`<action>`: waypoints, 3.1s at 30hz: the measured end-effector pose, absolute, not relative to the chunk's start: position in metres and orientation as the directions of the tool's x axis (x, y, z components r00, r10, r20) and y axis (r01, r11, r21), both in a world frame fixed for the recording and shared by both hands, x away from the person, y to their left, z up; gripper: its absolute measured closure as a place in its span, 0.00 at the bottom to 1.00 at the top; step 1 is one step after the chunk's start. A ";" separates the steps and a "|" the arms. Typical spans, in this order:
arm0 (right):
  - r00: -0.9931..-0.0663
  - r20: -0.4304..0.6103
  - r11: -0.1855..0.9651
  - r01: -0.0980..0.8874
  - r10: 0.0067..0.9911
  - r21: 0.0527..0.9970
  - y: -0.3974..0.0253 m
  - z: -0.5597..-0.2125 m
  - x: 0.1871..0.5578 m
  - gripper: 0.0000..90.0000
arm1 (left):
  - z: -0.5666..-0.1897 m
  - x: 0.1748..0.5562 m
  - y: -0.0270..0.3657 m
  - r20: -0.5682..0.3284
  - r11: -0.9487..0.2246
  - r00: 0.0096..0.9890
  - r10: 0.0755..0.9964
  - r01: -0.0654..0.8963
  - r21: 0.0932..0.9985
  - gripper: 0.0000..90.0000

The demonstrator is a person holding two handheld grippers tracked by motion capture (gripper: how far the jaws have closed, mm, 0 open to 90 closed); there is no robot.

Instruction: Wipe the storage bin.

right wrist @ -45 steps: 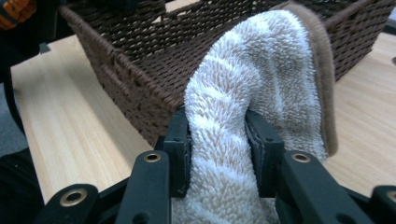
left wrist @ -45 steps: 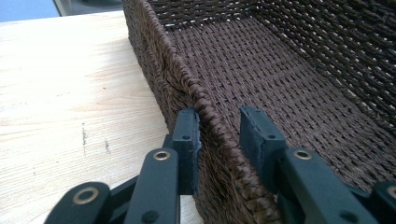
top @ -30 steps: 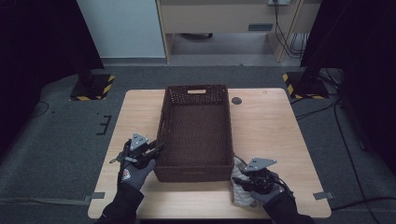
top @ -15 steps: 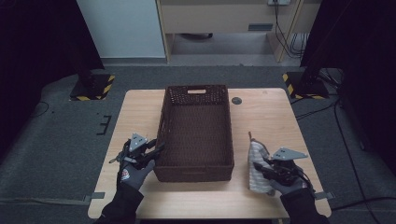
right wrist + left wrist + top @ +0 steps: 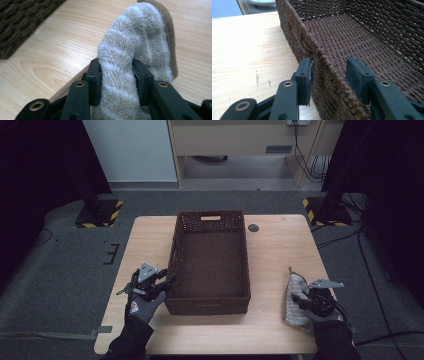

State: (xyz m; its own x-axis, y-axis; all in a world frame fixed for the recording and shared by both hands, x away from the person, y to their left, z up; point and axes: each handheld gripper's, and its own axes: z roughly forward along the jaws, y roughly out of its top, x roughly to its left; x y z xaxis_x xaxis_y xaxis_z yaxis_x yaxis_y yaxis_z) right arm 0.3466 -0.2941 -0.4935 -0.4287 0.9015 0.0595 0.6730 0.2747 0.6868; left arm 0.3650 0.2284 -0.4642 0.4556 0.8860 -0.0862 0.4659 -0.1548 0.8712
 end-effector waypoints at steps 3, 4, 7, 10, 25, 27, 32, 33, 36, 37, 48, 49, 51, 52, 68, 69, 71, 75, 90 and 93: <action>-0.431 0.043 0.291 0.675 0.901 0.678 -0.292 -0.497 0.348 0.64 | -0.465 0.365 0.229 -0.089 -0.152 0.457 0.885 0.464 0.873 0.61; -0.434 0.033 0.299 0.670 0.900 0.680 -0.290 -0.498 0.348 0.63 | -0.465 0.365 0.229 -0.088 -0.152 0.457 0.885 0.463 0.873 0.61; -0.433 0.031 0.296 0.665 0.901 0.686 -0.289 -0.497 0.348 0.56 | -0.465 0.365 0.229 -0.088 -0.153 0.459 0.884 0.461 0.874 0.61; -0.422 0.017 0.286 0.643 0.906 0.711 -0.291 -0.494 0.349 0.47 | -0.464 0.365 0.229 -0.087 -0.155 0.461 0.883 0.462 0.873 0.61; -0.418 0.066 0.153 0.468 0.906 0.870 -0.285 -0.445 0.344 0.43 | -0.465 0.366 0.230 -0.070 -0.175 0.472 0.879 0.456 0.873 0.55; -0.431 0.072 0.151 0.462 0.900 0.874 -0.279 -0.439 0.344 0.44 | -0.465 0.366 0.230 -0.066 -0.181 0.479 0.875 0.452 0.874 0.54; -0.472 0.065 0.170 0.439 0.879 0.882 -0.260 -0.430 0.348 0.45 | -0.465 0.367 0.230 -0.077 -0.180 0.488 0.870 0.458 0.871 0.53; -0.476 0.068 0.167 0.434 0.877 0.885 -0.256 -0.428 0.349 0.45 | -0.465 0.367 0.231 -0.081 -0.179 0.495 0.865 0.456 0.872 0.53; -0.501 0.067 0.174 0.417 0.863 0.892 -0.242 -0.422 0.356 0.45 | -0.465 0.367 0.231 -0.084 -0.182 0.507 0.858 0.452 0.874 0.59; -0.510 0.065 0.177 0.413 0.858 0.893 -0.237 -0.420 0.358 0.45 | -0.465 0.367 0.230 -0.084 -0.185 0.513 0.855 0.451 0.873 0.60; -0.564 0.052 0.207 0.385 0.824 0.899 -0.191 -0.408 0.388 0.45 | -0.464 0.367 0.231 -0.093 -0.192 0.528 0.844 0.461 0.866 0.68; -0.567 0.050 0.210 0.384 0.822 0.899 -0.187 -0.409 0.391 0.45 | -0.464 0.368 0.231 -0.095 -0.195 0.534 0.840 0.460 0.866 0.68; -0.576 0.053 0.216 0.387 0.816 0.896 -0.180 -0.412 0.395 0.45 | -0.463 0.369 0.233 -0.095 -0.205 0.546 0.832 0.462 0.863 0.69; -0.582 0.047 0.227 0.389 0.812 0.893 -0.178 -0.414 0.396 0.45 | -0.463 0.369 0.234 -0.093 -0.210 0.553 0.828 0.461 0.862 0.69; -0.571 0.012 0.303 0.453 0.821 0.839 -0.162 -0.443 0.409 0.56 | -0.462 0.369 0.227 -0.045 -0.249 0.591 0.805 0.407 0.879 0.64; -0.573 0.023 0.292 0.451 0.819 0.843 -0.162 -0.445 0.408 0.58 | -0.460 0.368 0.228 -0.047 -0.243 0.588 0.808 0.405 0.881 0.61; -0.568 0.013 0.288 0.436 0.823 0.853 -0.161 -0.447 0.406 0.59 | -0.457 0.366 0.230 -0.056 -0.226 0.586 0.808 0.396 0.890 0.56; -0.566 0.005 0.290 0.430 0.824 0.855 -0.160 -0.446 0.403 0.63 | -0.451 0.356 0.231 -0.052 -0.223 0.585 0.809 0.387 0.895 0.55; -0.549 -0.010 0.274 0.401 0.836 0.874 -0.159 -0.437 0.401 0.55 | -0.458 0.337 0.231 -0.047 -0.262 0.569 0.821 0.449 0.854 0.72; -0.530 -0.008 0.257 0.399 0.848 0.880 -0.159 -0.435 0.407 0.53 | -0.458 0.338 0.235 -0.046 -0.259 0.563 0.825 0.449 0.855 0.73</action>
